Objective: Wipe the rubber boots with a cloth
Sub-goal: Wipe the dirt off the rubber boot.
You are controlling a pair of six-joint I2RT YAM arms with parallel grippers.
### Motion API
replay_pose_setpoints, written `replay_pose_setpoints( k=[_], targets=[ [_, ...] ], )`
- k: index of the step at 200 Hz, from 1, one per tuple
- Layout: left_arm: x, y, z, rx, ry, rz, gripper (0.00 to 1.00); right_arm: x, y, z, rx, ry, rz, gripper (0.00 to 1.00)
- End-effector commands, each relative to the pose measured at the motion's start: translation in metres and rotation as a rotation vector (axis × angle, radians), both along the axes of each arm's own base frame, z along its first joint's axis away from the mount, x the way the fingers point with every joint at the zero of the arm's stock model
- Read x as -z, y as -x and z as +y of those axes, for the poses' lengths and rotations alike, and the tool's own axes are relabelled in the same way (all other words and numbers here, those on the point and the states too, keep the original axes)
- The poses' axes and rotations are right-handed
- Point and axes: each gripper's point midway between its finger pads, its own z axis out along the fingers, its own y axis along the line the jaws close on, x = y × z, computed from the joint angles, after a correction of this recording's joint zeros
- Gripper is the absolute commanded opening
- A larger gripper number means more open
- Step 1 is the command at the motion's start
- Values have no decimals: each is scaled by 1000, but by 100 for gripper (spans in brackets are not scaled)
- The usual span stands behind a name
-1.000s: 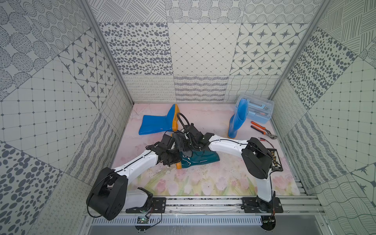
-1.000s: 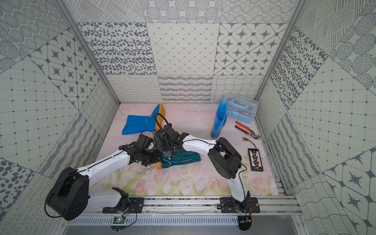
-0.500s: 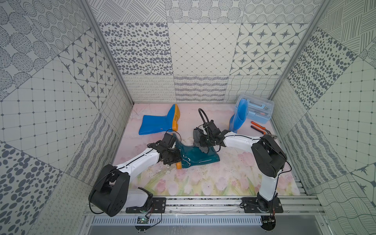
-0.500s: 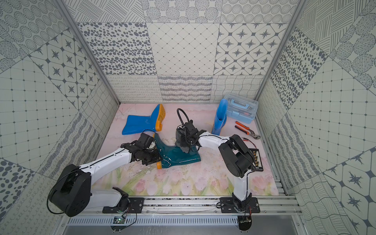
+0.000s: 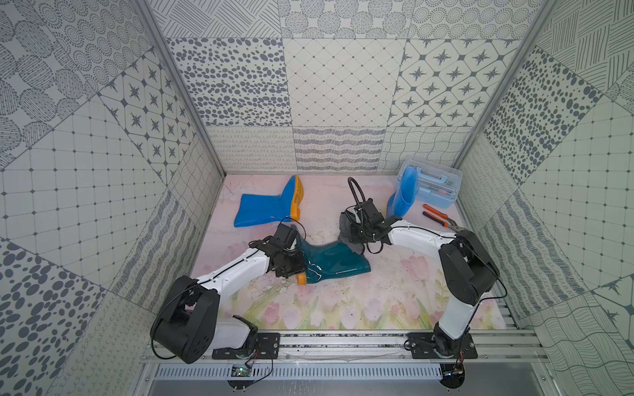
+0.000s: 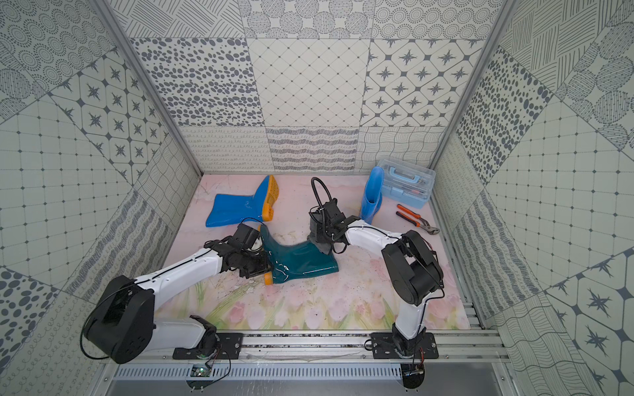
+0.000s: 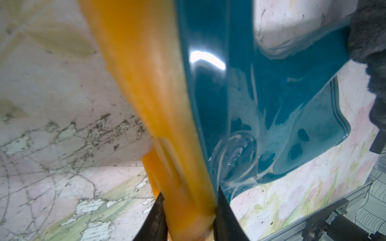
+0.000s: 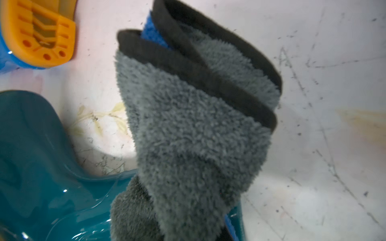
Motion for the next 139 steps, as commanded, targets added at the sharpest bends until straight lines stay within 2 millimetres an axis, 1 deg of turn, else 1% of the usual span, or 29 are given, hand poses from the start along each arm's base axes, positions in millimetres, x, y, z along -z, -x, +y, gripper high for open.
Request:
replay_pose_setpoints(
  k=[1,17,34,51,59,67,77,95,114,139],
  targets=[
    [28,33,10,90,-78,120,0,-40,19,62,-106,-99,-65,0],
    [30,33,9,86,-78,126,0,-48,26,99,-145,-178,-50,0],
    [31,34,10,86,-79,135,0,-41,27,130,-171,-214,-26,0],
    [29,35,12,86,-87,128,0,-26,28,147,-190,-224,8,0],
    [28,35,14,87,-98,123,0,-17,29,150,-193,-225,32,0],
    [26,36,16,92,-110,117,0,-6,30,149,-190,-221,54,0],
    [25,36,18,95,-118,113,0,5,33,145,-185,-210,73,0],
    [23,36,19,95,-116,111,0,22,33,122,-148,-177,97,0],
    [25,36,17,97,-110,115,0,36,27,83,-82,-142,112,0],
    [28,35,15,93,-108,128,0,43,14,24,8,-90,111,0]
  ],
)
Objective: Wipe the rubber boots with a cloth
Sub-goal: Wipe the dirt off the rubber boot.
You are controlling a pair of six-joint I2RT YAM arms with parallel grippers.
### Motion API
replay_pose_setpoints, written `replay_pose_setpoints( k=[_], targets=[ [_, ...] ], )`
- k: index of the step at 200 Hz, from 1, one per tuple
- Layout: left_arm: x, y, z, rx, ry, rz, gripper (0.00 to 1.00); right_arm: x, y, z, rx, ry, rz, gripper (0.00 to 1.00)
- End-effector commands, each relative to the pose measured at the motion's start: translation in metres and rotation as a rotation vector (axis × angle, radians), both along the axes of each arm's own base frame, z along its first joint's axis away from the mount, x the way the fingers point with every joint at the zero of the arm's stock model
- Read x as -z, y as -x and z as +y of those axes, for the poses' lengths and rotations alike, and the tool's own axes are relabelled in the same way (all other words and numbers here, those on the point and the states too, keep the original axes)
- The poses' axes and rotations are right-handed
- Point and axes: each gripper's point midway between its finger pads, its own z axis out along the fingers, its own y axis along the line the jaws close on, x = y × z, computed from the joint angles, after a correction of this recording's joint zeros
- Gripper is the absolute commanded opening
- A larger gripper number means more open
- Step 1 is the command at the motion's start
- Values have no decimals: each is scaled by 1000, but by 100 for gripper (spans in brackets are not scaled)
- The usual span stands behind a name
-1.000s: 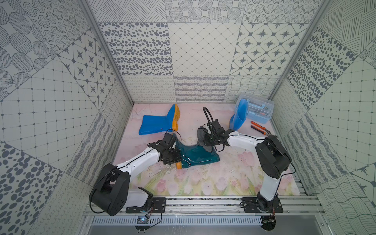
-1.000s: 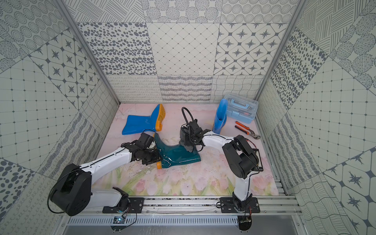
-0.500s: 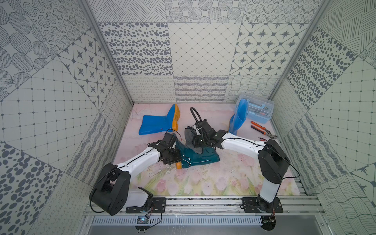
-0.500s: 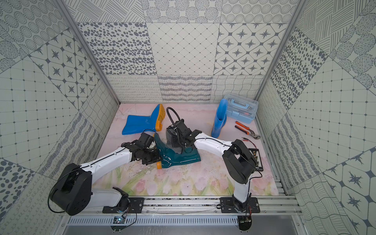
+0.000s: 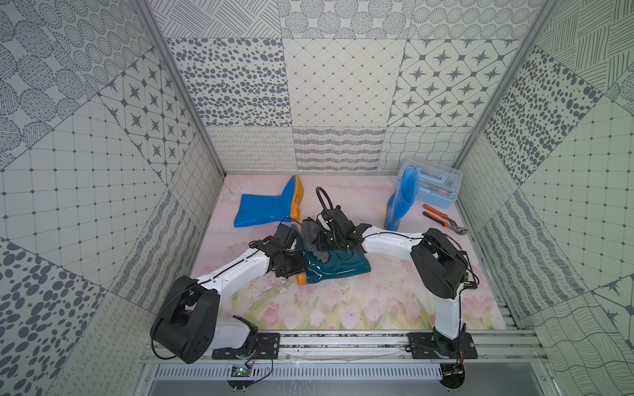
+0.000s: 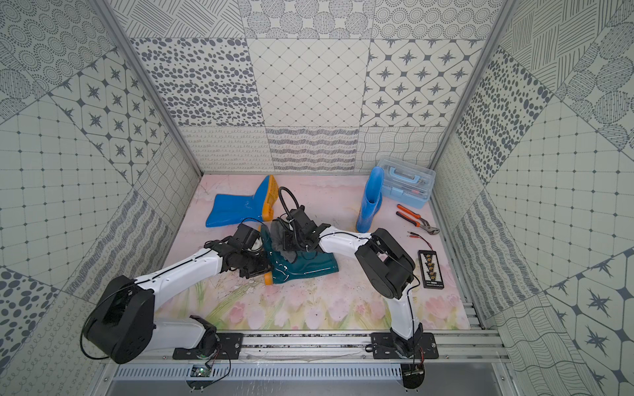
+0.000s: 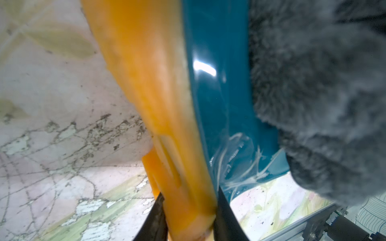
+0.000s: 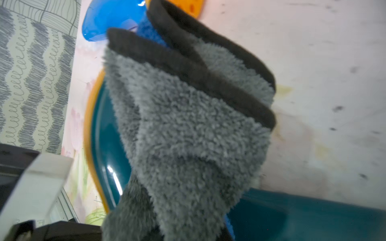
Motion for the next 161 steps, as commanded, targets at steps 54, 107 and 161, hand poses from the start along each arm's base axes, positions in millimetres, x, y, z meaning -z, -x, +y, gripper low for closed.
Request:
replay_pose_setpoints(
  k=[54,107,161],
  targets=[
    [26,34,14,92,-102,121,0,10,-14,-150,224,217,12,0],
    [26,34,9,89,-73,124,0,-48,13,-111,141,153,-119,0],
    [17,30,3,82,-29,96,0,-29,80,-6,-39,-73,-101,0]
  ],
)
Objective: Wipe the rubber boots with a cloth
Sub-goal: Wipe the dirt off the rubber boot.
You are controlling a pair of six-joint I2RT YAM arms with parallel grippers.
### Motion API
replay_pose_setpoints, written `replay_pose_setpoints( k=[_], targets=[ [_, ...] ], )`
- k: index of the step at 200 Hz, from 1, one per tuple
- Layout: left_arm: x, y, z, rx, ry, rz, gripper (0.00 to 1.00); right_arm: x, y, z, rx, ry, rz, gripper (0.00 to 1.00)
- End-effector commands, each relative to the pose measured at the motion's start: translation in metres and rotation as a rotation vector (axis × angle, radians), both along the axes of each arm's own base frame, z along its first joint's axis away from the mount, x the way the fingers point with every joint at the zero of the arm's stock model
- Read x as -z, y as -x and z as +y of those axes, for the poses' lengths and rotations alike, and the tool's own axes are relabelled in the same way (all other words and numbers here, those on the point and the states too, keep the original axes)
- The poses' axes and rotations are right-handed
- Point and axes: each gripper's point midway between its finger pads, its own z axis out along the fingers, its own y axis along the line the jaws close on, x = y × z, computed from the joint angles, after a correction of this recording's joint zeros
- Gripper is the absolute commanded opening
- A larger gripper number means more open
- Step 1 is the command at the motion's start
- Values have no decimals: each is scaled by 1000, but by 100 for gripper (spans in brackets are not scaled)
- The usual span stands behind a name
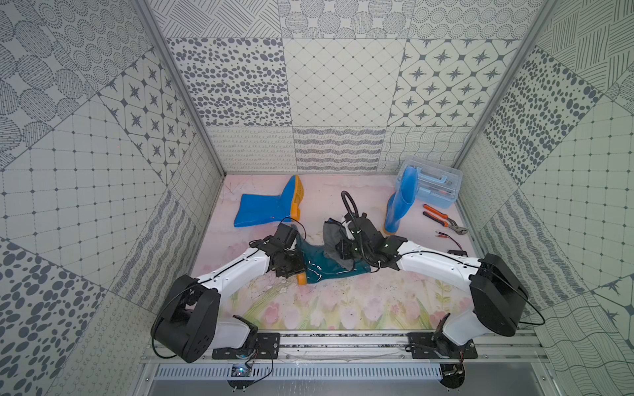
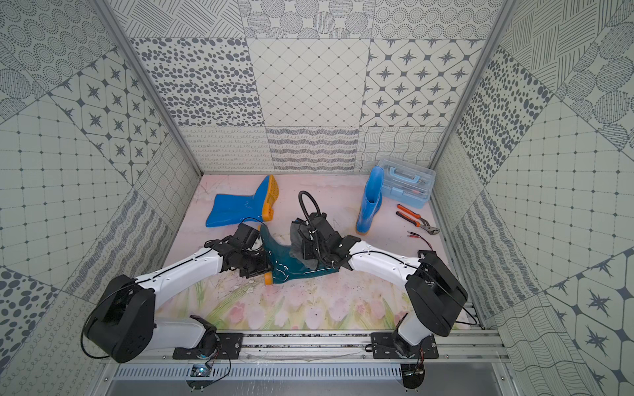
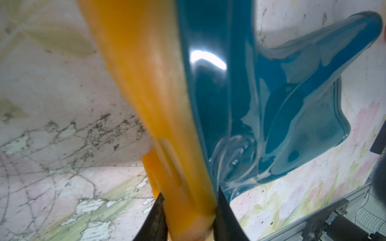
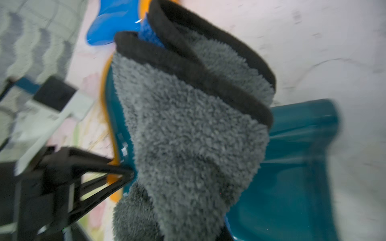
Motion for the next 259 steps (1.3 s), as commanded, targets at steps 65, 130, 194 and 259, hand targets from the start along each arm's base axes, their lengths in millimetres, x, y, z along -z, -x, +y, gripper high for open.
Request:
replay_pose_setpoints(
  k=[65,130,194,259],
  targets=[
    [16,35,10,84,-57,94,0,89,21,14,49,-60,139,0],
    [22,39,11,73,-55,110,0,100,-6,-132,306,65,144,0],
    [21,36,8,74,-40,105,0,22,6,-39,60,-20,-8,0],
    [17,36,4,86,-18,90,0,46,25,86,-113,-185,136,0]
  ],
)
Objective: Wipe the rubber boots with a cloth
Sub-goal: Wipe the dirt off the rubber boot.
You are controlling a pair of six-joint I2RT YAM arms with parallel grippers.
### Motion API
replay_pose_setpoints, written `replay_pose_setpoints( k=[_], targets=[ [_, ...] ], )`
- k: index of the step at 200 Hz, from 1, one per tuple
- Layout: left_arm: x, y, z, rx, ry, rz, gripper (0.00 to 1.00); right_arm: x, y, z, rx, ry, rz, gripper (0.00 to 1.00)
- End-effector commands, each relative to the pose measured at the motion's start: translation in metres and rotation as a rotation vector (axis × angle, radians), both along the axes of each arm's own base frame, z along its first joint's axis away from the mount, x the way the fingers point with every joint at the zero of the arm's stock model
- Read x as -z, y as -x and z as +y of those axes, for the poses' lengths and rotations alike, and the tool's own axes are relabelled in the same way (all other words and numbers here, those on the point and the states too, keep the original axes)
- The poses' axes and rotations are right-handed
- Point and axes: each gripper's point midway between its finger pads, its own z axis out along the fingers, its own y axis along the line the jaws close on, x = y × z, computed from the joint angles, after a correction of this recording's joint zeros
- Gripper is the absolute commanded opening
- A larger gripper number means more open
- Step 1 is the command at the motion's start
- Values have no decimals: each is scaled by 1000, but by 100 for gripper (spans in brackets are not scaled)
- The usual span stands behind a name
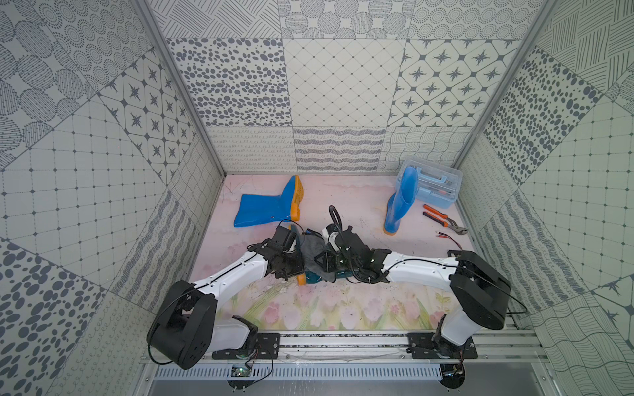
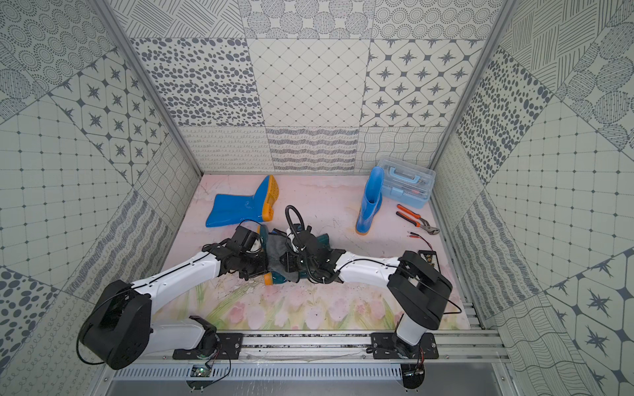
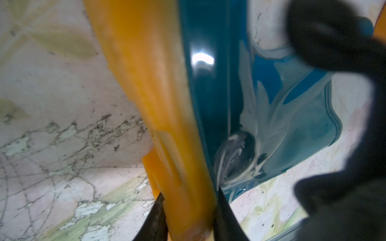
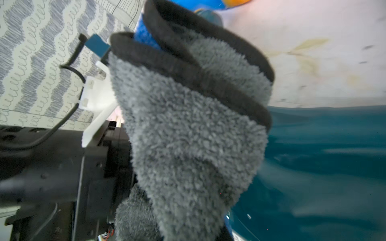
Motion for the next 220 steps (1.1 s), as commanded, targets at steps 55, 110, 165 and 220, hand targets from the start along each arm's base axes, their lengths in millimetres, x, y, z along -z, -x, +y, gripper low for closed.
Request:
replay_pose_setpoints(
  k=[55,110,165,220],
  targets=[
    [22,46,13,76,-57,129,0,71,-13,-71,157,166,137,0],
    [23,41,9,79,-48,127,0,53,-23,-180,353,255,91,0],
    [22,36,5,69,-41,127,0,6,9,-88,164,193,-56,0],
    [21,33,4,67,-37,120,0,15,33,-1,-38,69,3,0]
  ],
)
